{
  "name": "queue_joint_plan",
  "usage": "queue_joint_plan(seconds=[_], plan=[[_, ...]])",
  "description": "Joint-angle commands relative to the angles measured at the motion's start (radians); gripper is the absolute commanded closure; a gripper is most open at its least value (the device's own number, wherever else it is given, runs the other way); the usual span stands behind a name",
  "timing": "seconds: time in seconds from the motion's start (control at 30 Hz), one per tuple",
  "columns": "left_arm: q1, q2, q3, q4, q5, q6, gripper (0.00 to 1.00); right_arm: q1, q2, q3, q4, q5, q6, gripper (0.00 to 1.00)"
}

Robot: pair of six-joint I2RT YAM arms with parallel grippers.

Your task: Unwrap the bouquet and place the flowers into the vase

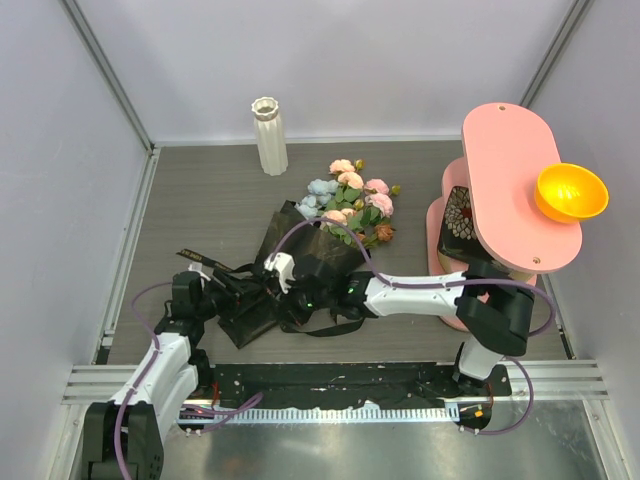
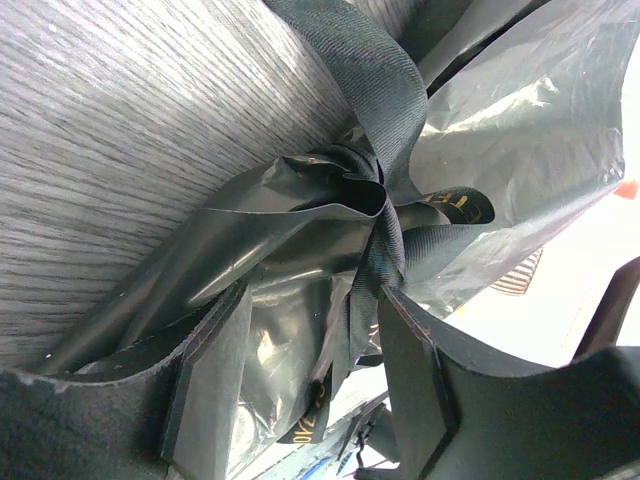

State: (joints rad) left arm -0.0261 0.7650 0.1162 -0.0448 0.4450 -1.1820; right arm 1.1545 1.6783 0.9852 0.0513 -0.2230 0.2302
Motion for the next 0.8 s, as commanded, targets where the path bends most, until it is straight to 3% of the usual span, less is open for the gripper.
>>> queue_joint_plan(seconds=[0.0,0.03,0.07,0.2,0.37,0.77], plan=[[-0.003,0.002,-0.006,-0.001,-0.012,-0.002,0.43,0.005,-0.097,-0.008,0.055,0.01,0.029,0.99],[-0.003,0.002,-0.006,0.0,-0.012,-0.002,0.43,0.005,-0.101,-0.013,0.051,0.043,0.031,0.99],[-0.003,-0.001,-0.006,-0.001,-0.012,-0.001,0.43,0.005,-0.103,-0.014,0.045,0.145,0.034,0.94],[-0.003,-0.007,-0.009,-0.006,-0.011,-0.002,0.43,0.002,-0.04,0.045,-0.045,0.258,-0.011,0.75],[-0.005,-0.02,-0.006,-0.021,-0.008,-0.001,0.43,0.007,0.07,0.109,-0.108,0.278,-0.037,0.67],[-0.003,-0.018,-0.003,-0.023,-0.014,-0.002,0.42,0.056,0.123,0.124,-0.056,0.179,-0.026,0.56]])
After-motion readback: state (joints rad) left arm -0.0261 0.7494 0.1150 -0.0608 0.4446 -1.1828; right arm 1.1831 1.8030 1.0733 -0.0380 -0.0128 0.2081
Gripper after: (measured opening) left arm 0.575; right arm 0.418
